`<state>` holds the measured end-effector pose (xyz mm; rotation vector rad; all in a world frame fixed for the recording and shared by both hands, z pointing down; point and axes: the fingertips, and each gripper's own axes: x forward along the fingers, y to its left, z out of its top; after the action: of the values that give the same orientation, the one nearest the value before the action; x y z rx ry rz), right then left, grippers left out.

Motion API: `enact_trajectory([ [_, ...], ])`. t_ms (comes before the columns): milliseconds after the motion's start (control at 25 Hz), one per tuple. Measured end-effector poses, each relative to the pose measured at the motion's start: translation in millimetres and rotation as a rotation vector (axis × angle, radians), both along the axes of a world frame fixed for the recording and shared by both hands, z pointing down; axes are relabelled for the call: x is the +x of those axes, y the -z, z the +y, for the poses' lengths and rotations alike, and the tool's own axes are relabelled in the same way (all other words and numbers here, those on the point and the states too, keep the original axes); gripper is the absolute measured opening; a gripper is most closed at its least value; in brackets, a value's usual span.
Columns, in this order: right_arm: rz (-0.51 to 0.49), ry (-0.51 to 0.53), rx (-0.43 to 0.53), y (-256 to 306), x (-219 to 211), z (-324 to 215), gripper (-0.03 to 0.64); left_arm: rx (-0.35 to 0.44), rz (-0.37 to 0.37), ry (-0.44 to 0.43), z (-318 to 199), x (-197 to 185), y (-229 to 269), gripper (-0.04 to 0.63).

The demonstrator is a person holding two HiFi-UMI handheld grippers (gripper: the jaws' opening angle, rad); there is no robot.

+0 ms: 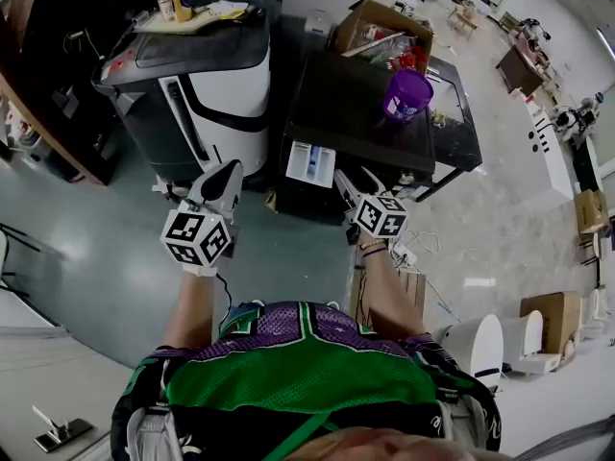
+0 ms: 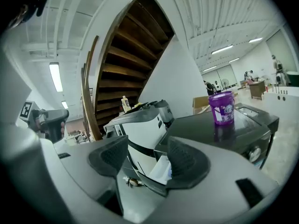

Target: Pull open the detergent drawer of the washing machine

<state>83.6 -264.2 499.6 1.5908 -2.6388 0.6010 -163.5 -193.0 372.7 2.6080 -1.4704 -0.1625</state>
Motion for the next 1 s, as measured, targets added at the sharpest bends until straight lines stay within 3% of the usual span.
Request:
enact_trajectory([
  [480,0.102,0.061,0.097,106.5,18.3,51.9,0.262,0.033,-0.026,-0.029,7.3,56.9,30.9,0.015],
  [720,0.117,0.081,0.209,150.5,17.9,76.6,0.258,0.053,-0.031,-0.040,20.3,69.7,51.2,0.015],
  [1000,0.119,0.065,0.276,177.3,26.4,88.0,0.224,0.095,-0.032,-0.040,30.0,77.2,71.7,0.015],
])
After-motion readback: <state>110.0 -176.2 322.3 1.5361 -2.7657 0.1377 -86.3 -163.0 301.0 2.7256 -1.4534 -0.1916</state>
